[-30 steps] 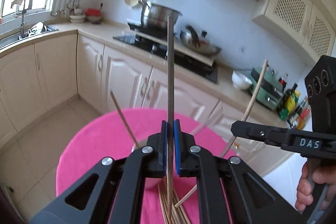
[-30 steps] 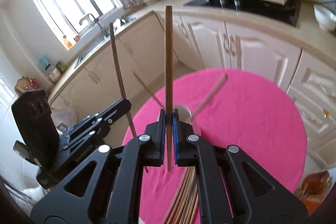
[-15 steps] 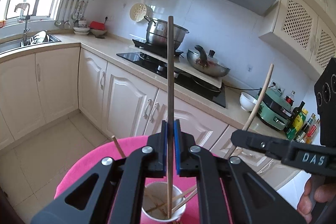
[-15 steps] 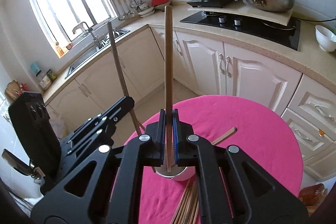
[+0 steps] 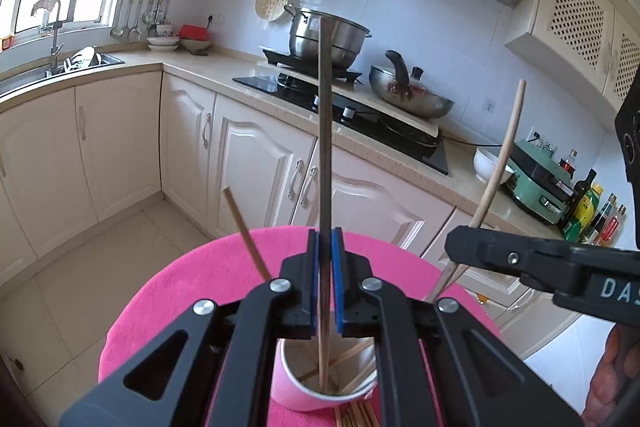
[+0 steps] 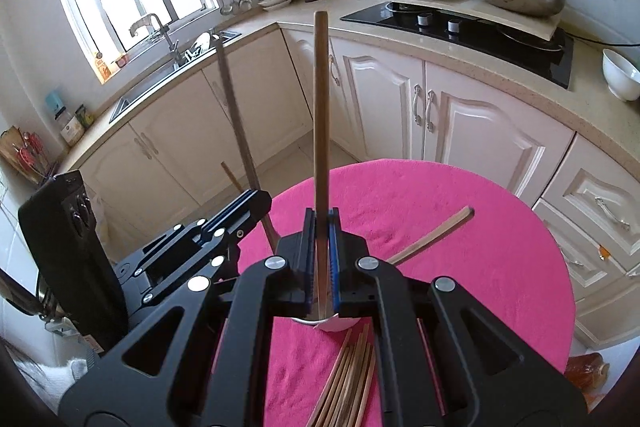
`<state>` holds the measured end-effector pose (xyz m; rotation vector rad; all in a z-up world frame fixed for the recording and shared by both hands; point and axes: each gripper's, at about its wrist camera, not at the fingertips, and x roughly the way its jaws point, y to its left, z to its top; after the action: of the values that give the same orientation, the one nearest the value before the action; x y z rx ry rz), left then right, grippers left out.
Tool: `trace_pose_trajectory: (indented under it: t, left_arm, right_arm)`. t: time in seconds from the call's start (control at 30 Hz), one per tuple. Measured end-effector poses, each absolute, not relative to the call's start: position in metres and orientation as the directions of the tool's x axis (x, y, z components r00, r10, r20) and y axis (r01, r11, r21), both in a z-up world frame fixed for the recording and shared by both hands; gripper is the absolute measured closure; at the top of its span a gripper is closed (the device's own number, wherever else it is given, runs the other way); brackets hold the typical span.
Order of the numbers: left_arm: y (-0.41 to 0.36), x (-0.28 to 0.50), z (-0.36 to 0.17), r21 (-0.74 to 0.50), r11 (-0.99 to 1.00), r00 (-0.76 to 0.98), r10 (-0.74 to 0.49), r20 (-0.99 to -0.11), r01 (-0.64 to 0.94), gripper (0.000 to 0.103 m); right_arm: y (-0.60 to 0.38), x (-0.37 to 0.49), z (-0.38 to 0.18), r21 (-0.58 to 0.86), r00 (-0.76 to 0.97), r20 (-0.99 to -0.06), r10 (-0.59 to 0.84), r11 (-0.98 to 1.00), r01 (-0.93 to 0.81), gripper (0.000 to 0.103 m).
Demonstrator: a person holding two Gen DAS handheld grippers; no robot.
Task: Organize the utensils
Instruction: 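Lift both chopsticks upright and drop them into the pink cup, then lower both grippers back toward the chopstick pile beside the cup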
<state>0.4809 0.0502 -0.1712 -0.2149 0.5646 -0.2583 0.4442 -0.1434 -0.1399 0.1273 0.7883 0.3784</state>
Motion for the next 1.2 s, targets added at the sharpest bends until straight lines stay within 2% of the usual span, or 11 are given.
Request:
trace_pose_trajectory:
  t: [0.1, 0.17, 0.47, 0.57, 0.77, 0.8, 0.87, 0.9, 0.93, 0.97, 1.2]
  left_arm:
    - [0.051, 0.475, -0.171, -0.265, 0.947, 0.803, -0.298, -0.517, 0.181, 0.095]
    - [0.052, 0.469, -0.171, -0.256, 0.950, 0.797, -0.291, -0.528, 0.177, 0.081]
    - [0.054, 0.447, -0.176, -0.240, 0.959, 0.759, -0.267, -0.594, 0.150, 0.077]
    - [0.054, 0.440, -0.177, -0.232, 0.963, 0.744, -0.255, -0.617, 0.138, 0.070]
    - [0.056, 0.428, -0.177, -0.232, 0.967, 0.729, -0.235, -0.643, 0.107, 0.068]
    - [0.055, 0.425, -0.178, -0.234, 0.967, 0.724, -0.235, -0.649, 0.104, 0.068]
    - [0.054, 0.420, -0.179, -0.231, 0.968, 0.716, -0.232, -0.658, 0.101, 0.067]
    - [0.053, 0.418, -0.179, -0.229, 0.968, 0.713, -0.231, -0.662, 0.102, 0.067]
    - [0.053, 0.416, -0.180, -0.227, 0.968, 0.711, -0.232, -0.664, 0.104, 0.067]
    - [0.052, 0.412, -0.181, -0.222, 0.969, 0.707, -0.230, -0.669, 0.105, 0.067]
    - [0.041, 0.394, -0.214, -0.217, 0.971, 0.603, -0.233, -0.763, 0.100, 0.066]
  right_arm:
    - [-0.141, 0.441, -0.146, 0.241, 0.639, -0.675, 0.369, 0.929, -0.282, 0.097]
    - [-0.141, 0.440, -0.149, 0.237, 0.636, -0.680, 0.365, 0.930, -0.281, 0.097]
    - [-0.141, 0.430, -0.168, 0.244, 0.618, -0.699, 0.360, 0.932, -0.267, 0.096]
    - [-0.143, 0.427, -0.172, 0.259, 0.612, -0.701, 0.366, 0.930, -0.259, 0.096]
    - [-0.148, 0.418, -0.172, 0.269, 0.607, -0.702, 0.372, 0.928, -0.258, 0.095]
    - [-0.149, 0.417, -0.171, 0.269, 0.608, -0.702, 0.371, 0.928, -0.257, 0.094]
    - [-0.152, 0.413, -0.169, 0.276, 0.610, -0.697, 0.378, 0.926, -0.258, 0.083]
    - [-0.154, 0.411, -0.167, 0.280, 0.613, -0.692, 0.381, 0.924, -0.258, 0.073]
    - [-0.156, 0.408, -0.164, 0.282, 0.621, -0.684, 0.382, 0.924, -0.258, 0.057]
    - [-0.159, 0.405, -0.161, 0.282, 0.632, -0.674, 0.382, 0.924, -0.258, 0.051]
    - [-0.187, 0.383, -0.158, 0.259, 0.658, -0.665, 0.353, 0.935, -0.240, 0.051]
